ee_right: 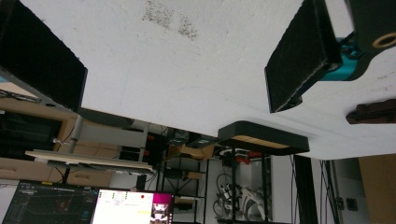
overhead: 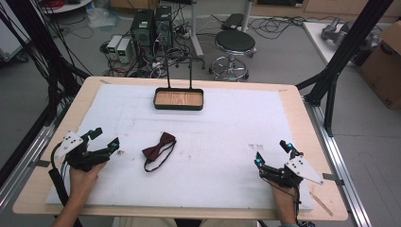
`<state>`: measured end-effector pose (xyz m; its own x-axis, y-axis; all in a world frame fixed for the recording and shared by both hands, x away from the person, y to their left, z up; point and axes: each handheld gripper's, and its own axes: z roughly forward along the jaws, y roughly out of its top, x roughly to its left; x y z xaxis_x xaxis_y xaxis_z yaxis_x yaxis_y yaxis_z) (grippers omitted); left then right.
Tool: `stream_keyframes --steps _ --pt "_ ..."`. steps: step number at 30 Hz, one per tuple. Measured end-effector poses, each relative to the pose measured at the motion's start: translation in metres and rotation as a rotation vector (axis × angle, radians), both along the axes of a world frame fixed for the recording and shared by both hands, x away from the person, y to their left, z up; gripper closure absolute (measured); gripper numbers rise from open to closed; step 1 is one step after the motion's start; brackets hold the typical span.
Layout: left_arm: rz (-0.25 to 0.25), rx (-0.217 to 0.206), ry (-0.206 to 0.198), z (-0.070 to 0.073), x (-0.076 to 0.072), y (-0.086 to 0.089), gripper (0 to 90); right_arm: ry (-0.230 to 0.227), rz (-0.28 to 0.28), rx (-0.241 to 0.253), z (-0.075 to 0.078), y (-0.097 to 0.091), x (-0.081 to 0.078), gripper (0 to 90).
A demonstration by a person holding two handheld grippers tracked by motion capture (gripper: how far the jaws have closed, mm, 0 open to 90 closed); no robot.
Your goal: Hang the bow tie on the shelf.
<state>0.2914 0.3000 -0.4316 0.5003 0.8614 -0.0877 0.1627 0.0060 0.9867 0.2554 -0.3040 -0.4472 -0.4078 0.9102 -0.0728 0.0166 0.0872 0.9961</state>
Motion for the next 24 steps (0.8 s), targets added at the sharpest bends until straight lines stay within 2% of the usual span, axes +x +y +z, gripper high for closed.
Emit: stream_keyframes --steps 11,17,20,24 --pt "-0.020 0.011 0.025 0.0014 -0.0001 -0.0019 16.8 0.003 0.004 -0.001 -0.0001 0.0008 -0.0001 4.9" --pt "-0.012 0.014 0.026 0.0023 -0.0014 -0.0007 16.9 0.004 0.005 -0.006 -0.0001 0.0012 0.0002 4.9" --pt "-0.040 -0.006 0.063 0.0038 0.0003 -0.0009 17.9 0.005 0.005 -0.004 -0.0001 0.0010 0.0002 4.9" --pt "-0.046 0.002 0.068 0.0040 0.0005 -0.0018 18.0 0.001 0.006 -0.010 -0.0001 0.0011 0.0006 4.9"
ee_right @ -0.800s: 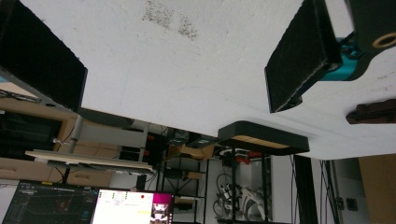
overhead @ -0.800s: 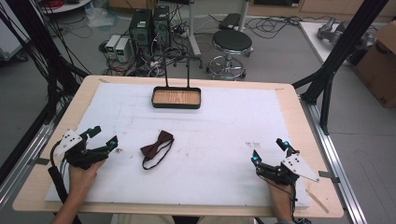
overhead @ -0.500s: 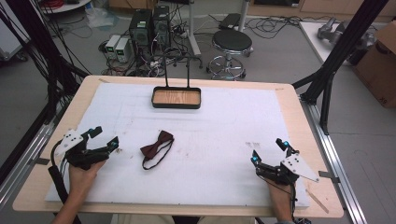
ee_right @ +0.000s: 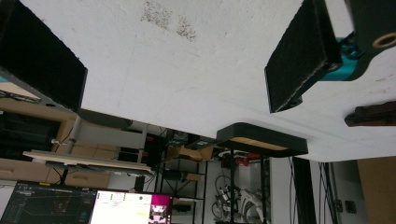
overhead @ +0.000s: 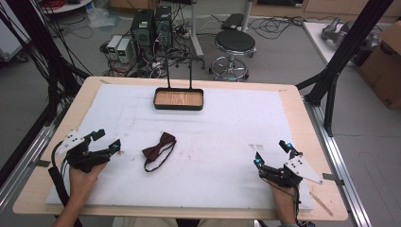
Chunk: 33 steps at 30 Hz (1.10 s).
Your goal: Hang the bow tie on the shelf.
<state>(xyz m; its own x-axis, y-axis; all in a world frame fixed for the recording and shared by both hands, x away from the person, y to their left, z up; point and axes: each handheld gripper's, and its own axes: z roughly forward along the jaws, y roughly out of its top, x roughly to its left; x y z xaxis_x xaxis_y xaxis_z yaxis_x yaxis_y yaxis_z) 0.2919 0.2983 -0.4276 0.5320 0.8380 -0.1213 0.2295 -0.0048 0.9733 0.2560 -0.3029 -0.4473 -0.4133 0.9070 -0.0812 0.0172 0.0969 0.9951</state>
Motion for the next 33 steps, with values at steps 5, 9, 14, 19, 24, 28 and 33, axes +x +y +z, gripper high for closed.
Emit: stream_keyframes --steps 5,9,14,19,24,28,33 --pt "-0.005 -0.002 -0.005 0.001 0.000 -0.002 18.0 0.007 0.001 0.004 0.000 0.001 -0.001 4.9" --pt "-0.019 -0.002 0.006 0.001 0.002 -0.006 18.6 0.006 0.000 0.001 0.000 0.001 0.000 4.9" --pt "-0.028 0.010 0.001 0.003 0.003 -0.010 21.2 0.010 0.002 -0.006 0.000 0.002 0.000 4.9" --pt "-0.053 0.025 0.022 0.004 0.013 -0.024 21.6 0.009 0.000 -0.008 0.000 0.002 -0.001 4.9" --pt "-0.097 0.048 0.014 0.004 0.015 -0.033 22.9 0.006 -0.002 -0.018 0.000 0.002 0.000 4.9" --pt "-0.120 0.047 0.011 0.005 0.019 -0.044 25.8 0.009 -0.004 -0.014 0.000 0.002 -0.001 4.9" --pt "-0.150 0.068 0.052 0.003 0.032 -0.062 29.7 0.009 -0.003 -0.018 0.000 0.002 0.000 4.9"
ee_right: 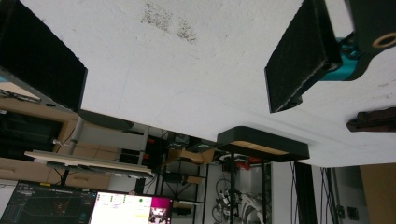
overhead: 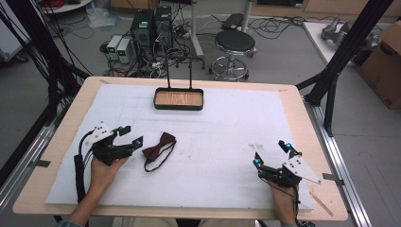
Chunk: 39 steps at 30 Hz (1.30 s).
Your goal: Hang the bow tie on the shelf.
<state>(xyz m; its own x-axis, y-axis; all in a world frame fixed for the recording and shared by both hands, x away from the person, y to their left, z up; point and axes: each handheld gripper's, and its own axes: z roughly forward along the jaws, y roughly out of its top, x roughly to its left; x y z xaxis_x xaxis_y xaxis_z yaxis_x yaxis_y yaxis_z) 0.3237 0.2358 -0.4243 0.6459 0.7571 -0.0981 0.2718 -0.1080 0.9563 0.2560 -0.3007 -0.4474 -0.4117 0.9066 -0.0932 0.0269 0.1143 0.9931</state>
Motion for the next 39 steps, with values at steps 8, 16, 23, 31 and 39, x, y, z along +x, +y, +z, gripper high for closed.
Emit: stream_keyframes --steps 8,16,23,31,39 --pt "-0.072 0.047 0.091 -0.001 0.017 -0.028 35.1 -0.004 0.004 0.000 0.000 0.000 0.000 4.9" --pt "-0.095 0.122 0.078 -0.005 0.018 -0.053 43.6 0.001 0.004 0.009 0.000 0.000 -0.001 4.9" --pt "-0.086 0.191 0.120 -0.010 0.020 -0.062 50.4 0.000 0.009 0.005 0.000 0.000 0.000 4.9" --pt "-0.069 0.280 0.188 -0.013 0.025 -0.071 54.9 -0.001 0.010 0.006 0.000 0.000 0.000 4.9" --pt "-0.077 0.322 0.214 -0.015 0.026 -0.075 59.3 -0.002 0.012 0.006 0.000 0.000 -0.001 4.9"
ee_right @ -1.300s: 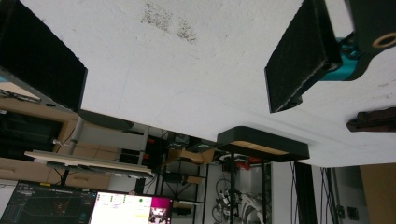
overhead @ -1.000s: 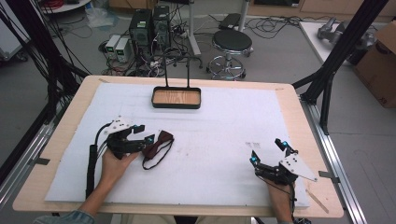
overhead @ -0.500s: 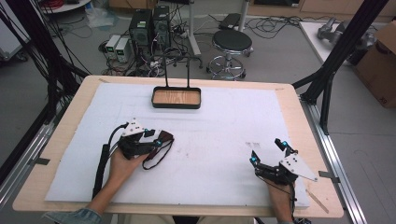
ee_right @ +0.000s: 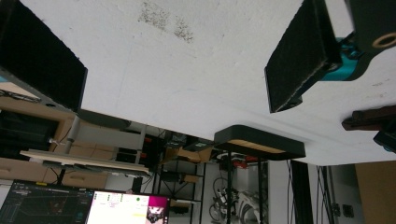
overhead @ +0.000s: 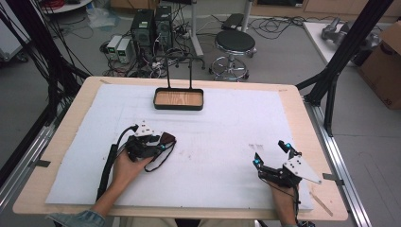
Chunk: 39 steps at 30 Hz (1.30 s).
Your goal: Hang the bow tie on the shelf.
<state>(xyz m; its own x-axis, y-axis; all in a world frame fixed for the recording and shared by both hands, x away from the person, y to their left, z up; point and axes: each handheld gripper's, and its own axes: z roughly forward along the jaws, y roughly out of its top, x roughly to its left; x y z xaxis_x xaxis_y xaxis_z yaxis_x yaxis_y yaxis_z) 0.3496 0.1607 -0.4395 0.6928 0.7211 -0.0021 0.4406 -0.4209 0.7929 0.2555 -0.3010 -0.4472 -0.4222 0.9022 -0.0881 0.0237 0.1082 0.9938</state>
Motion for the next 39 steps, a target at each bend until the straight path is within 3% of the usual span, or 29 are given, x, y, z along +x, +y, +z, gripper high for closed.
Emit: stream_keyframes --steps 9,14,18,22,24,26,30,31,36,39 --pt "-0.009 0.062 0.014 -0.002 0.000 -0.004 65.4 0.003 0.000 0.000 0.000 0.000 -0.001 4.9" --pt "-0.020 0.053 0.032 -0.002 0.001 -0.003 71.8 -0.003 0.002 -0.007 0.000 0.000 0.000 4.9" --pt "-0.033 0.008 0.033 0.000 0.001 0.001 74.9 0.000 0.001 -0.002 0.000 0.000 -0.001 4.9" --pt "-0.034 -0.068 -0.021 0.010 -0.003 0.009 75.1 0.002 0.003 -0.003 0.000 0.001 0.000 4.9" --pt "-0.029 -0.084 -0.028 0.012 -0.003 0.012 75.1 0.002 0.004 -0.006 0.000 0.001 0.000 4.9" --pt "-0.021 -0.134 -0.039 0.015 -0.002 0.017 75.1 0.002 0.000 -0.003 0.000 0.001 0.000 4.9" --pt "-0.026 -0.150 -0.055 0.020 -0.001 0.021 75.0 0.003 0.002 -0.004 0.000 0.001 0.000 4.9" --pt "-0.015 -0.182 -0.092 0.024 -0.002 0.024 75.0 0.003 0.001 -0.004 0.000 0.001 0.000 4.9" --pt "-0.016 -0.198 -0.106 0.035 0.004 0.029 75.1 0.003 0.004 -0.007 0.000 0.001 0.000 4.9" --pt "-0.011 -0.235 -0.122 0.042 0.012 0.031 75.1 -0.003 0.001 -0.006 0.000 0.000 -0.001 4.9"
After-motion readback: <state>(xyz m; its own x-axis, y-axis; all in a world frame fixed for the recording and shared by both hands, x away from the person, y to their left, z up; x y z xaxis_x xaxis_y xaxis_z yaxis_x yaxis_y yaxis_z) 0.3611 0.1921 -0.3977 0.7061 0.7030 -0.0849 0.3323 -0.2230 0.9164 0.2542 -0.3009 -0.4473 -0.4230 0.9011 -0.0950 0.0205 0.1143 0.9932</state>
